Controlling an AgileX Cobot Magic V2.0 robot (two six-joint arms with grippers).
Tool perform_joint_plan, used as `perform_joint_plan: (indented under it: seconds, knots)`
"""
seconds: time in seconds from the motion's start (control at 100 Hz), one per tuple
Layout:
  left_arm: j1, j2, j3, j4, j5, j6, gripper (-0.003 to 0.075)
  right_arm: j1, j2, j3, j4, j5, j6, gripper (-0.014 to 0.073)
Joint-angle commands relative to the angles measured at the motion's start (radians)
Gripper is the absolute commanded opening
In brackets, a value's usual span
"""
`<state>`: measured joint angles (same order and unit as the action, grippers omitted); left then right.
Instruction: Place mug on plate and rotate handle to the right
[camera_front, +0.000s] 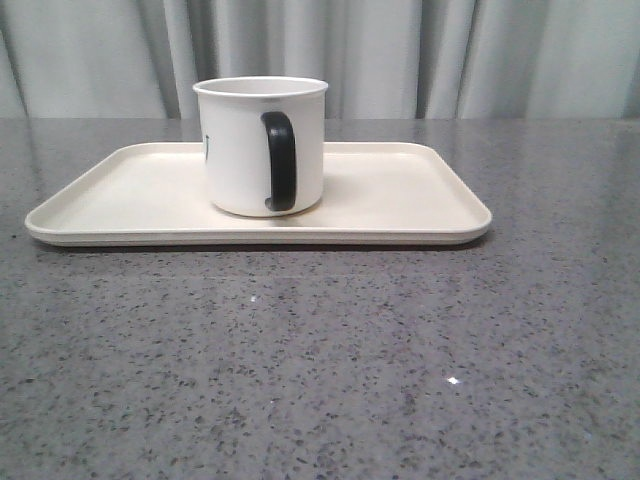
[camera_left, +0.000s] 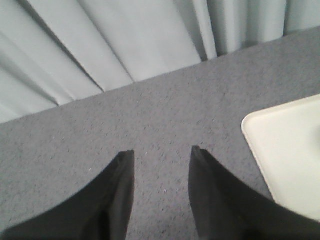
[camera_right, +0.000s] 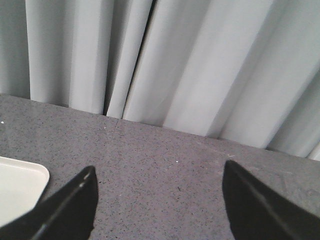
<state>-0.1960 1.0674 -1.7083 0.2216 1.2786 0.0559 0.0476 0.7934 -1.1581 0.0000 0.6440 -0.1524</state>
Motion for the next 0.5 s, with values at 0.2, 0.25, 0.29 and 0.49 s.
perform_joint_plan:
  seconds: [0.2,0.25,0.29,0.49]
  knots:
    - [0.033,-0.122,0.231,0.042,-0.052,-0.015,-0.0024,0.002,0.001,-0.029,-0.013,-0.055,-0.006,0.0526]
    - [0.033,-0.135,0.262,0.053,-0.054,-0.017,-0.0019,0.002,0.001,-0.029,-0.013,-0.054,-0.006,0.0526]
    - [0.035,-0.141,0.279,0.061,-0.054,-0.029,-0.0020,0.002,0.001,-0.029,-0.013,-0.054,-0.006,0.0526]
    - [0.039,-0.169,0.327,0.126,-0.049,-0.056,-0.0020,0.002,0.001,-0.029,-0.013,-0.068,-0.006,0.0526]
